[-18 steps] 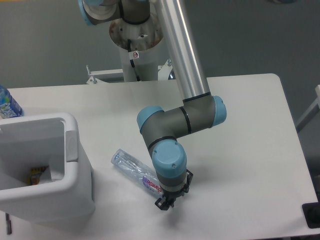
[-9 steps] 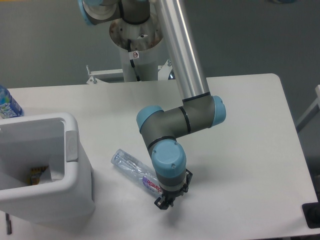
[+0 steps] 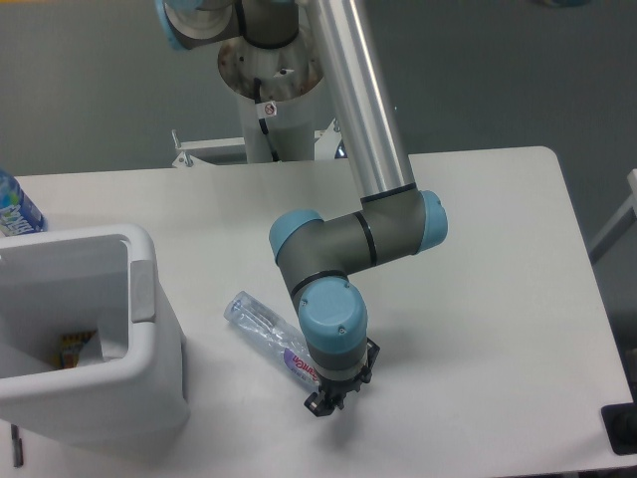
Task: Place the trash in the trash can
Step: 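Lower the gripper around the bottle cap and close on it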
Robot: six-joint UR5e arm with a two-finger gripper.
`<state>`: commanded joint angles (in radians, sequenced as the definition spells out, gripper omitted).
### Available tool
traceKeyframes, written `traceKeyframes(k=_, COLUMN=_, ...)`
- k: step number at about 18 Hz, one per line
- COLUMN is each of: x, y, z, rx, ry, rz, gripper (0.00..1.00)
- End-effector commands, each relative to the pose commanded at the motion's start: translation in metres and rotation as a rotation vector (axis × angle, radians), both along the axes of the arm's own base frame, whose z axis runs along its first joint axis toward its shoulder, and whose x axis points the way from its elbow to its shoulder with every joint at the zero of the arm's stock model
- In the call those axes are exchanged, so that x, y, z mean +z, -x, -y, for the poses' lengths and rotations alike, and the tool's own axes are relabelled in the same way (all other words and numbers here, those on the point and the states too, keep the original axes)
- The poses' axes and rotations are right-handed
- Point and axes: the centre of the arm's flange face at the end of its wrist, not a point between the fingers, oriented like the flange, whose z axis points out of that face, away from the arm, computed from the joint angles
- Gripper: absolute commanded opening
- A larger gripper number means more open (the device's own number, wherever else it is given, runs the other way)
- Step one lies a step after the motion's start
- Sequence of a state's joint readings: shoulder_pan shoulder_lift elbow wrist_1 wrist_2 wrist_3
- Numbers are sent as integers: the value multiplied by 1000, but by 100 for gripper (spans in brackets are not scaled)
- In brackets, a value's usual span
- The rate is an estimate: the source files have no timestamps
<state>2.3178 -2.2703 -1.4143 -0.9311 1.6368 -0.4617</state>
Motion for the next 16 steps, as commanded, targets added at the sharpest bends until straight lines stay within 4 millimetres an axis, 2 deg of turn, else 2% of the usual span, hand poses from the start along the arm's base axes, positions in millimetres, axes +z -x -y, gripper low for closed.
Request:
traceKeyframes(k=4, x=1, y=0, z=0, rx=0, ry=-2, rz=0, gripper=34)
traceKeyframes(k=8, x=11, y=-1, z=0, rx=-4, ry=-15, rz=-6, gripper=31)
traceKeyframes(k=11, x=13, y=-1, z=0, rx=-5, ry=-16, rz=-9, gripper=24)
traceKeyframes(k=16, x=32, y=-1, z=1, rx=-10, ry=-39, rz=-29, gripper=24)
